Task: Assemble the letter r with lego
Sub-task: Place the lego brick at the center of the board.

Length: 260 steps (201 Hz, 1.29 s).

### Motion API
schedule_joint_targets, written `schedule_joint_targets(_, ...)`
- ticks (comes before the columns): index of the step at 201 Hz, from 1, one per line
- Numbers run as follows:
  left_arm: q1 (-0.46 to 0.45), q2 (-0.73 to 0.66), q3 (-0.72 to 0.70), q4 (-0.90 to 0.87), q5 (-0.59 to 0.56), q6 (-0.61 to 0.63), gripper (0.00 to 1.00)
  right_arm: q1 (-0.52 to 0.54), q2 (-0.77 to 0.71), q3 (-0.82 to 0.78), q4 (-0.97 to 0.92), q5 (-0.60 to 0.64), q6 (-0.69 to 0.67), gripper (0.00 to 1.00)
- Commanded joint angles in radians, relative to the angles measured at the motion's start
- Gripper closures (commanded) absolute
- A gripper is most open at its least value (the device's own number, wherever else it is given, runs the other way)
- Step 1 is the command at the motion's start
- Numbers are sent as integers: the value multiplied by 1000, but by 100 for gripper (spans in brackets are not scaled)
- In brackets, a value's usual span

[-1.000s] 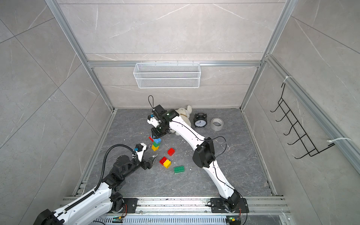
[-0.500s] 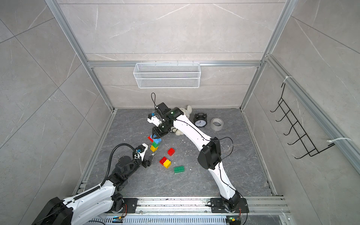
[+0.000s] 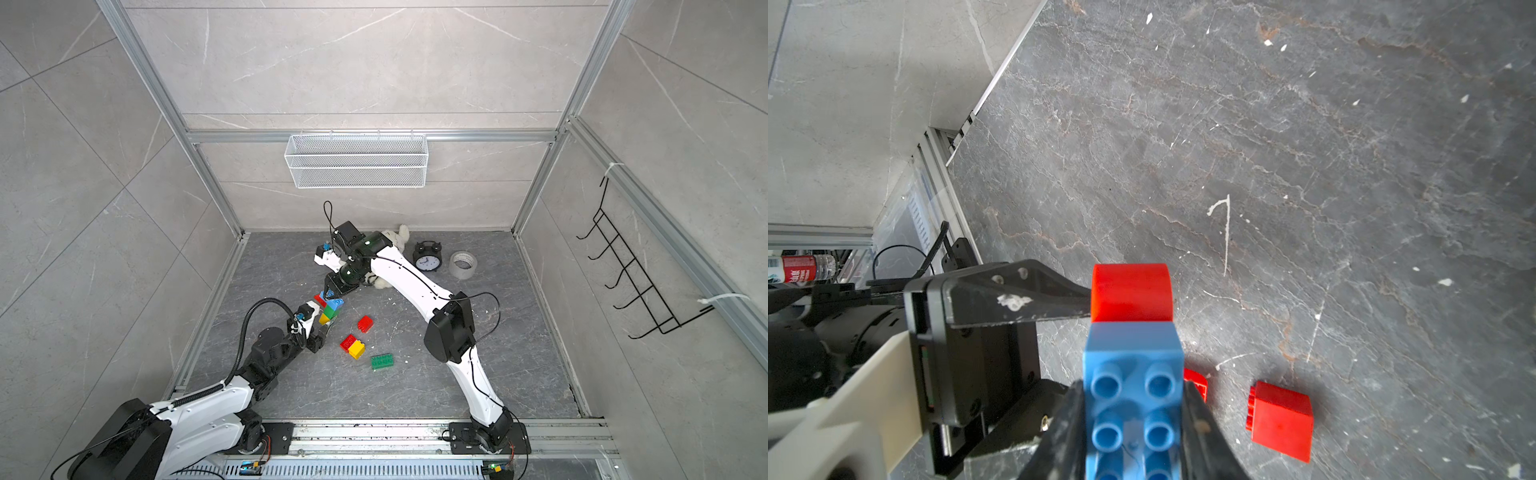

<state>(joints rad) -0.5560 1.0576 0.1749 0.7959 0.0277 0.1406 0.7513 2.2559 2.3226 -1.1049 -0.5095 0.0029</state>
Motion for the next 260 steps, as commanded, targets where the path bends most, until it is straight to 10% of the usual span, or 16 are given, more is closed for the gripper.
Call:
schedule_joint_targets(1, 0, 19, 41, 81, 8, -11, 42, 5, -45, -7, 20, -26, -10, 82)
schedule_joint_targets(260, -1, 25, 54, 63, -34, -13, 65, 58, 37, -27, -87, 17, -62, 78)
